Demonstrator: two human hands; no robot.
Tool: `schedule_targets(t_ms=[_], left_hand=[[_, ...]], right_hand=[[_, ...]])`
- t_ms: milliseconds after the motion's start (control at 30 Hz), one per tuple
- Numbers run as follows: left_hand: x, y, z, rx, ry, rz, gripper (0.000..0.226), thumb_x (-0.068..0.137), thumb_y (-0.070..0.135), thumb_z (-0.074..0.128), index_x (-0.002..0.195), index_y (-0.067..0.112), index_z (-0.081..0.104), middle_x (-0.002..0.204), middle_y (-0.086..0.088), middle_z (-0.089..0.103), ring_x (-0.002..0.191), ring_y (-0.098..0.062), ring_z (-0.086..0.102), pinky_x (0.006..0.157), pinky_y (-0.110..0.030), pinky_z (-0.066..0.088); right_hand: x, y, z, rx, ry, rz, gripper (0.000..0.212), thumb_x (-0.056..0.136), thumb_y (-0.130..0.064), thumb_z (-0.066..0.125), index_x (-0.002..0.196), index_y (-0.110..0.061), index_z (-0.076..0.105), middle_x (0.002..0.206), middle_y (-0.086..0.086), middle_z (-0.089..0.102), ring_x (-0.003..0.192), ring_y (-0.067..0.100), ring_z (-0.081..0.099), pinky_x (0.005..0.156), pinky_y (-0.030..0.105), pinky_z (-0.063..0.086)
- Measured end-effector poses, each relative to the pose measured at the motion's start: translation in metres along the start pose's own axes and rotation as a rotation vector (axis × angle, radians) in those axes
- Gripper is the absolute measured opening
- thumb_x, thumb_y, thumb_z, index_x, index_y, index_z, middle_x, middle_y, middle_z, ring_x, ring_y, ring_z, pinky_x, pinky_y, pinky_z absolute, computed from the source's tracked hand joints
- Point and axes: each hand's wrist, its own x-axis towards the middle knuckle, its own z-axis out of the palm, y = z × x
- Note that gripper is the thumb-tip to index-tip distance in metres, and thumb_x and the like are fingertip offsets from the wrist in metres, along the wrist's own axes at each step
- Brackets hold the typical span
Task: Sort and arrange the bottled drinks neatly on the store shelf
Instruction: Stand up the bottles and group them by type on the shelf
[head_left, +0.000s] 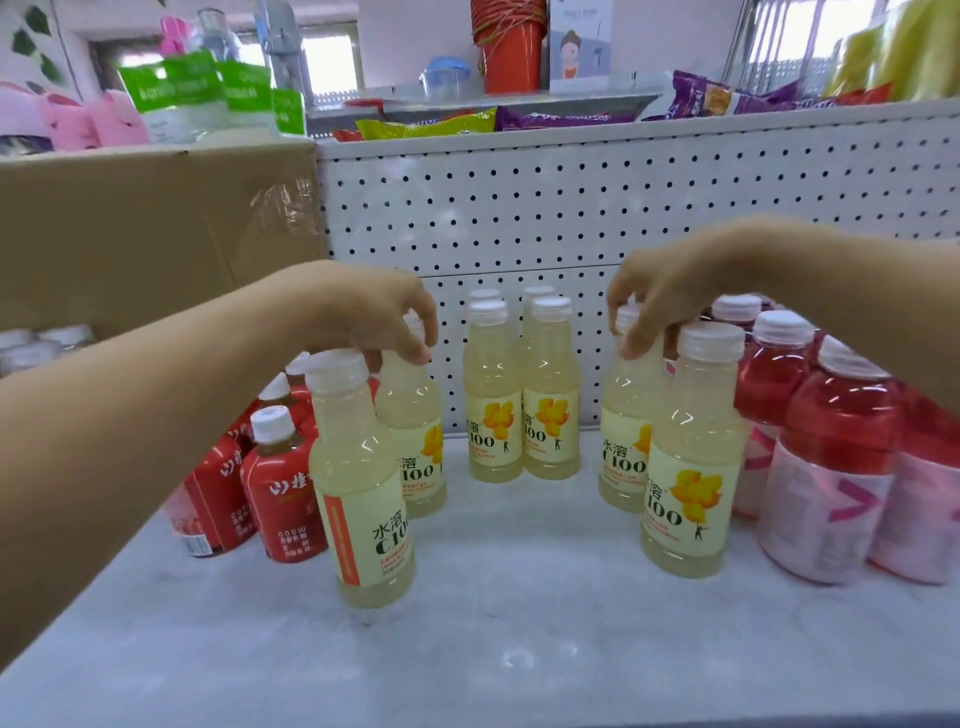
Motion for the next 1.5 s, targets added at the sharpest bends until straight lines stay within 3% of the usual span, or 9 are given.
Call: schedule_targets(t_ms=[300, 500, 567, 700, 1000, 1133, 1200, 1333, 1500], left_hand=[[-0.003, 0.035, 0.01, -0.14, 0.016, 0.184, 0.033, 0.093, 0.03, 0.066, 0.124, 0.035, 0.056, 0.131, 0.006, 0.045, 0.081, -0.014, 0.071, 0.087, -0.039, 0.056], [-0.007, 0.047, 0.06, -0.417, 0.336, 0.064, 0.057, 0.099, 0.028, 0.057, 0.149, 0.021, 0.028, 0.149, -0.007, 0.04, 0.116, -0.023, 0.05, 0.087, -0.029, 0.035], [-0.005, 0.051, 0.077, -0.572, 0.414, 0.036, 0.055, 0.099, 0.028, 0.057, 0.147, 0.021, 0.031, 0.14, -0.009, 0.047, 0.108, -0.023, 0.051, 0.084, -0.031, 0.037], [0.003, 0.052, 0.083, -0.692, 0.464, 0.08, 0.051, 0.098, 0.026, 0.06, 0.144, 0.024, 0.038, 0.135, -0.007, 0.053, 0.104, -0.018, 0.053, 0.082, -0.031, 0.041], [0.003, 0.05, 0.09, -0.746, 0.519, 0.139, 0.058, 0.096, 0.027, 0.063, 0.149, 0.025, 0.037, 0.146, -0.004, 0.048, 0.128, -0.021, 0.048, 0.102, -0.033, 0.041], [-0.017, 0.059, 0.108, -0.501, 0.624, 0.147, 0.074, 0.098, 0.032, 0.059, 0.157, 0.023, 0.015, 0.155, -0.005, 0.029, 0.142, -0.022, 0.03, 0.112, -0.033, 0.028], [-0.037, 0.057, 0.12, -0.421, 0.789, 0.233, 0.069, 0.096, 0.027, 0.061, 0.154, 0.018, 0.026, 0.15, -0.005, 0.037, 0.138, -0.021, 0.035, 0.11, -0.035, 0.032], [-0.069, 0.036, 0.153, -0.267, 1.181, 0.362, 0.052, 0.089, 0.012, 0.066, 0.138, 0.008, 0.05, 0.14, -0.011, 0.051, 0.135, -0.028, 0.042, 0.111, -0.05, 0.035], [-0.088, 0.017, 0.181, -0.673, 1.175, 0.111, 0.076, 0.085, 0.011, 0.072, 0.149, 0.007, 0.03, 0.15, -0.012, 0.033, 0.14, -0.025, 0.031, 0.119, -0.041, 0.025]], right_hand=[[-0.008, -0.041, 0.009, 0.139, -0.036, -0.113, 0.03, 0.088, -0.021, 0.072, 0.114, -0.022, 0.058, 0.099, 0.009, 0.066, 0.082, 0.024, 0.073, 0.083, 0.037, 0.058], [-0.025, -0.049, 0.048, 0.25, 0.287, -0.047, 0.047, 0.092, -0.025, 0.066, 0.134, -0.018, 0.046, 0.096, -0.002, 0.052, 0.074, 0.014, 0.059, 0.061, 0.028, 0.049], [-0.024, -0.049, 0.057, 0.304, 0.354, -0.05, 0.047, 0.093, -0.024, 0.065, 0.135, -0.018, 0.044, 0.105, -0.001, 0.047, 0.071, 0.008, 0.048, 0.055, 0.023, 0.036], [-0.019, -0.05, 0.059, 0.33, 0.412, -0.073, 0.045, 0.094, -0.02, 0.063, 0.135, -0.019, 0.046, 0.136, 0.005, 0.048, 0.095, 0.017, 0.045, 0.066, 0.027, 0.038], [-0.02, -0.056, 0.074, 0.23, 0.524, -0.07, 0.057, 0.095, -0.024, 0.062, 0.145, -0.018, 0.036, 0.143, 0.01, 0.042, 0.123, 0.027, 0.049, 0.089, 0.032, 0.04], [-0.039, -0.054, 0.095, -0.129, 0.794, -0.159, 0.066, 0.089, -0.025, 0.066, 0.147, -0.015, 0.035, 0.144, 0.014, 0.04, 0.131, 0.032, 0.035, 0.106, 0.048, 0.036], [-0.053, -0.04, 0.105, -0.127, 1.033, -0.22, 0.06, 0.082, -0.023, 0.07, 0.138, -0.011, 0.049, 0.139, 0.016, 0.047, 0.128, 0.028, 0.03, 0.109, 0.056, 0.031], [-0.074, -0.008, 0.143, 0.248, 1.224, -0.107, 0.063, 0.083, -0.027, 0.063, 0.141, -0.01, 0.044, 0.142, 0.014, 0.043, 0.132, 0.029, 0.034, 0.113, 0.05, 0.028], [-0.077, 0.001, 0.19, 1.006, 0.877, 0.108, 0.087, 0.082, -0.039, 0.074, 0.151, -0.026, 0.023, 0.145, -0.001, 0.045, 0.129, 0.016, 0.047, 0.11, 0.046, 0.04]])
